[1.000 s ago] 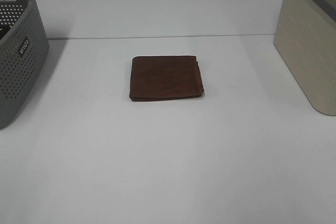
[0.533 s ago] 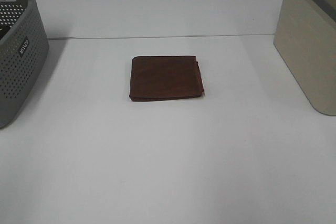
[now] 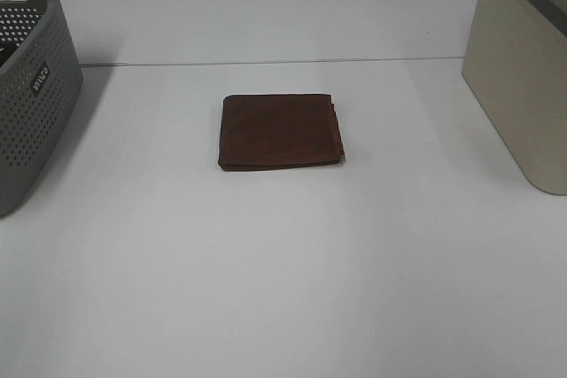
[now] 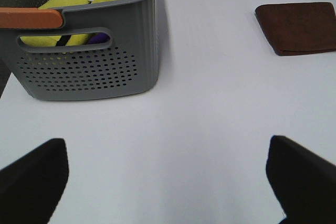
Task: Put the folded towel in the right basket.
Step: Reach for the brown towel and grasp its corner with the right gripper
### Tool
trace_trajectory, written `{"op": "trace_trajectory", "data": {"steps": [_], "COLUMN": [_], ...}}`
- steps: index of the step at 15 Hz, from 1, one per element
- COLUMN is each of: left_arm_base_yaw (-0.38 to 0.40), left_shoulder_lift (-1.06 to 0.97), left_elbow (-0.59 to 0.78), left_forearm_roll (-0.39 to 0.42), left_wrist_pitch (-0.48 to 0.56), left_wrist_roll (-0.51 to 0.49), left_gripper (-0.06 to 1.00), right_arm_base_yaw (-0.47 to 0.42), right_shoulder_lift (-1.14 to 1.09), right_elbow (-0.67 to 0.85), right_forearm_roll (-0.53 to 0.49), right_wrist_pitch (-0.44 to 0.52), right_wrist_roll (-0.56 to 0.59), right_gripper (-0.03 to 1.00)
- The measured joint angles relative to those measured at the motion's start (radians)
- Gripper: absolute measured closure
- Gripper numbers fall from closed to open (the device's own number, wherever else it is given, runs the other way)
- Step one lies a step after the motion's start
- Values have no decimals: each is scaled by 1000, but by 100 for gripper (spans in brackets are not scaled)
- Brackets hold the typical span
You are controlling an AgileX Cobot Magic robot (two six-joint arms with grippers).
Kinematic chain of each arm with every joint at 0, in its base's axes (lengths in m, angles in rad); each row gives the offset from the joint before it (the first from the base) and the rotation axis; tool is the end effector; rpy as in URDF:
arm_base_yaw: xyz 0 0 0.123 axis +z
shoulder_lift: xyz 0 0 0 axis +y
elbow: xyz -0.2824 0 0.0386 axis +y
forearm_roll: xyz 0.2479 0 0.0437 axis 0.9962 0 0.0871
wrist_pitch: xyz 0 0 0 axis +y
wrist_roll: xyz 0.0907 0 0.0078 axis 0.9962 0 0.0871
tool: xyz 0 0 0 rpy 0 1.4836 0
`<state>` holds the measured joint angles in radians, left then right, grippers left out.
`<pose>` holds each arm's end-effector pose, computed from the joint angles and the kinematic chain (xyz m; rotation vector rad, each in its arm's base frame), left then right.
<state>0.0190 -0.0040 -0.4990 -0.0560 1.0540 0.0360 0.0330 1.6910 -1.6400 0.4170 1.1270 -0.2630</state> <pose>-0.0050 -0.0045 0.2775 0.0197 2.0334 -0.0323 0.3624 0.0453 0.3560 -0.2681 2.5702 0.4746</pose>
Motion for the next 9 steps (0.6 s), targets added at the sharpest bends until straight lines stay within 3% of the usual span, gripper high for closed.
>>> {"op": "trace_trajectory", "data": {"steps": [5,8,9], "left_arm_base_yaw": [0,0,0], "left_shoulder_lift": [0,0,0], "left_elbow": [0,0,0], "left_forearm_roll": [0,0,0], "left_wrist_pitch": [0,0,0], "left_wrist_roll": [0,0,0], "left_gripper": [-3,-3,-3], "right_arm_base_yaw": [147,175,177], "right_shoulder_lift": [304,470,557], "right_elbow": [-185,-211,-211], "right_forearm_roll": [19,102,171], "right_wrist_pitch": [18,21,10], "right_wrist_roll": [27,13,-29], "right_gripper": [25,25,25]}}
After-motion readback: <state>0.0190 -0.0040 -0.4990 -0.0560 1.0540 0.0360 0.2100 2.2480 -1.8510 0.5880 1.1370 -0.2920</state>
